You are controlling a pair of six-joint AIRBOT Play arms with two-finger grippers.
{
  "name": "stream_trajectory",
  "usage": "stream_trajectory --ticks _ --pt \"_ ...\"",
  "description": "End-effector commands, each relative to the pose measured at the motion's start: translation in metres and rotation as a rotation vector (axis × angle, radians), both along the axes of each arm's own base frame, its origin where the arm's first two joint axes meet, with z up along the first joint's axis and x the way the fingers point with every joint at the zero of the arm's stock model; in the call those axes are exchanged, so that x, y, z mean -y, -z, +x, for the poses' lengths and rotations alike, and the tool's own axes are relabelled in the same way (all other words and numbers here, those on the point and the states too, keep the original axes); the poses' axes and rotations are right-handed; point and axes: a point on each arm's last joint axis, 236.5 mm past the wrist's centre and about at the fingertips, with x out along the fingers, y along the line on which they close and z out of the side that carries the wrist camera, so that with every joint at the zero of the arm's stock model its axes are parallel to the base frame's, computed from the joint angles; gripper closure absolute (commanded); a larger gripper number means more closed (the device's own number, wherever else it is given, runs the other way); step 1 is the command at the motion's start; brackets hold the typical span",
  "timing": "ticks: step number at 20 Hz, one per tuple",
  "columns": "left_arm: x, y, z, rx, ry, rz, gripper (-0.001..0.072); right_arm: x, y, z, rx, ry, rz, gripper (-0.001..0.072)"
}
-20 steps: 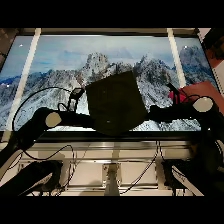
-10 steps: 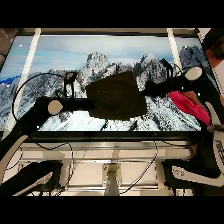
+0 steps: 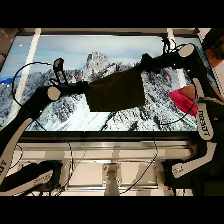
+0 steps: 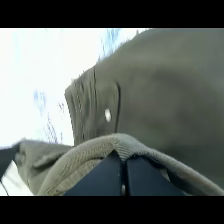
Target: Fold the clothes and pants, and hang the long-sleeved shirts on hangers.
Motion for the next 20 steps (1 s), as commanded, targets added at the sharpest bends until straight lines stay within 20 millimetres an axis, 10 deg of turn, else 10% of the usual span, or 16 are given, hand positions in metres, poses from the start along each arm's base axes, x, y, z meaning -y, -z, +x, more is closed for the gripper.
stream_trajectory --ticks 1,9,14,16,18,20 --pt "-0.002 0.004 0.027 0.039 -0.089 -0.077 0.0691 0.0 0.002 0.038 0.03 0.095 0.058 0.0705" --pt "-0.003 0.059 0.057 -0.021 -0.223 -0.162 0.0692 -0.007 0.035 0.102 0.078 0.27 0.144 0.0705" --pt "-0.02 0.029 0.095 0.155 -0.332 -0.2 0.0681 -0.014 0.037 0.135 0.139 0.318 0.169 0.0682" --pt "-0.027 0.021 0.101 0.201 -0.355 -0.203 0.0507 -0.008 0.025 0.148 0.203 0.33 0.147 0.0412" --pt "-0.028 0.021 0.101 0.2 -0.358 -0.203 0.0278 0.003 0.018 0.153 0.233 0.348 0.135 0.0354" --pt "-0.03 0.019 0.102 0.203 -0.36 -0.202 0.0274 0.015 0.022 0.151 0.208 0.348 0.129 0.0266"
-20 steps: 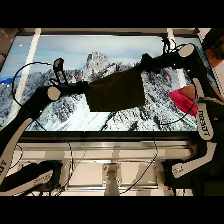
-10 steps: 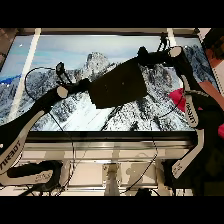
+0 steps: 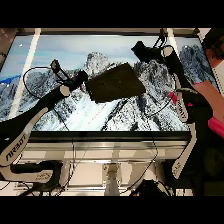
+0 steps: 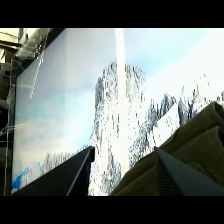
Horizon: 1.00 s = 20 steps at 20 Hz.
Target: Fold the clothes and pants, and hang the long-sleeved shirts on hangers.
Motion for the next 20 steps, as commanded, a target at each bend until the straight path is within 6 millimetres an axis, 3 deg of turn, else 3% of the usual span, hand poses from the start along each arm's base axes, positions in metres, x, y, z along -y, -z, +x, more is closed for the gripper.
stream_trajectory --ticks 1,4,8,9,11,13,16,20 --pt "-0.008 -0.01 0.006 0.044 -0.02 0.014 0.0274 0.021 0.002 0.001 -0.018 0.003 -0.022 0.0264" --pt "-0.016 -0.037 0.004 0.088 -0.002 0.044 0.0274 0.052 0.009 -0.02 -0.09 -0.068 -0.061 0.0264" --pt "-0.021 -0.1 -0.023 0.147 0.081 0.102 0.0274 0.091 0.033 -0.067 -0.245 -0.216 -0.09 0.0247" --pt "-0.018 -0.116 -0.034 0.161 0.112 0.122 0.0275 0.093 0.041 -0.083 -0.288 -0.277 -0.095 0.0159" --pt "-0.013 -0.142 -0.054 0.196 0.176 0.171 0.0274 0.092 0.059 -0.116 -0.387 -0.4 -0.098 0.0118" --pt "-0.009 -0.162 -0.074 0.209 0.22 0.178 0.0274 0.087 0.077 -0.134 -0.459 -0.463 -0.083 0.005" --pt "-0.004 -0.175 -0.096 0.207 0.273 0.2 0.0275 0.082 0.104 -0.142 -0.522 -0.49 -0.057 0.0027" --pt "-0.001 -0.171 -0.107 0.173 0.308 0.206 0.0275 0.075 0.13 -0.15 -0.577 -0.525 -0.033 0.0027"
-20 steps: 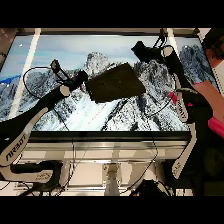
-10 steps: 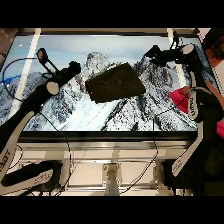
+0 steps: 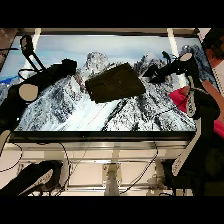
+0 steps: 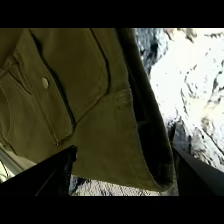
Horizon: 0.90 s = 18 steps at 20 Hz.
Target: Fold the clothes and pants, and hang the long-sleeved shirts on hangers.
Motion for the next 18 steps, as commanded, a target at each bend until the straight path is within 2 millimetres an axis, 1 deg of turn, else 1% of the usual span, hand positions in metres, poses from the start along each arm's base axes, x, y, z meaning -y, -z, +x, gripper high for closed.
stream_trajectory --ticks 1,4,7,10,11,14,15,16,17,18 --pt "0.004 0.002 -0.014 -0.031 0.038 0.02 0.0275 -0.009 0.02 -0.014 -0.059 -0.056 0.028 0.0027" --pt "0.004 0.002 -0.014 -0.031 0.038 0.02 0.0275 -0.02 0.032 -0.015 -0.069 -0.07 0.035 0.0026" --pt "0.004 0.002 -0.014 -0.031 0.038 0.02 0.0275 -0.035 0.047 -0.021 -0.1 -0.096 0.038 0.0026" --pt "0.004 0.002 -0.014 -0.031 0.039 0.02 0.0275 -0.058 0.056 -0.027 -0.116 -0.131 0.052 0.0027" --pt "0.004 0.002 -0.014 -0.031 0.039 0.02 0.0275 -0.069 0.056 -0.029 -0.12 -0.143 0.066 0.0027" --pt "0.004 0.002 -0.014 -0.033 0.039 0.02 0.0275 -0.09 0.058 -0.032 -0.112 -0.173 0.063 0.0042" --pt "0.005 0.003 -0.015 -0.039 0.043 0.022 0.0275 -0.095 0.057 -0.033 -0.111 -0.182 0.063 0.0147" --pt "0.005 0.005 -0.016 -0.049 0.048 0.025 0.0275 -0.098 0.056 -0.034 -0.108 -0.188 0.063 0.041" --pt "0.006 0.008 -0.018 -0.06 0.053 0.028 0.0275 -0.101 0.055 -0.035 -0.107 -0.193 0.066 0.0568" --pt "0.007 0.011 -0.02 -0.072 0.06 0.031 0.0276 -0.1 0.052 -0.034 -0.104 -0.193 0.067 0.0698"
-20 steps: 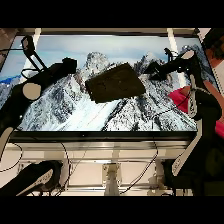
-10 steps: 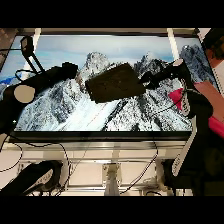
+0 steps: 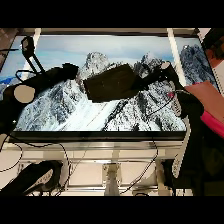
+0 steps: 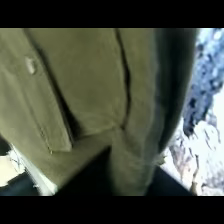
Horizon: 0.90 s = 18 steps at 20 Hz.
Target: Fold the clothes and pants, and hang the long-sleeved shirts on hangers.
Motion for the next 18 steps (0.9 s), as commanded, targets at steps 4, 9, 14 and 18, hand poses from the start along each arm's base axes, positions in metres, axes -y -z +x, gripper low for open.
stream_trajectory --ticks 4,9,14,18 --pt "0.002 0.007 -0.006 -0.035 0.019 0.01 0.0276 0.002 -0.04 0.004 0.019 0.025 0.038 0.0704" --pt "0.007 0.004 -0.007 -0.045 0.022 -0.032 0.0276 0.092 -0.109 0.029 0.111 0.242 -0.083 0.0706" --pt "0.008 0.004 -0.007 -0.047 0.022 -0.042 0.0276 0.239 -0.157 0.011 0.126 0.521 -0.268 0.0705" --pt "0.008 0.004 -0.007 -0.047 0.022 -0.041 0.0276 0.333 -0.19 -0.028 0.13 0.691 -0.332 0.0705"
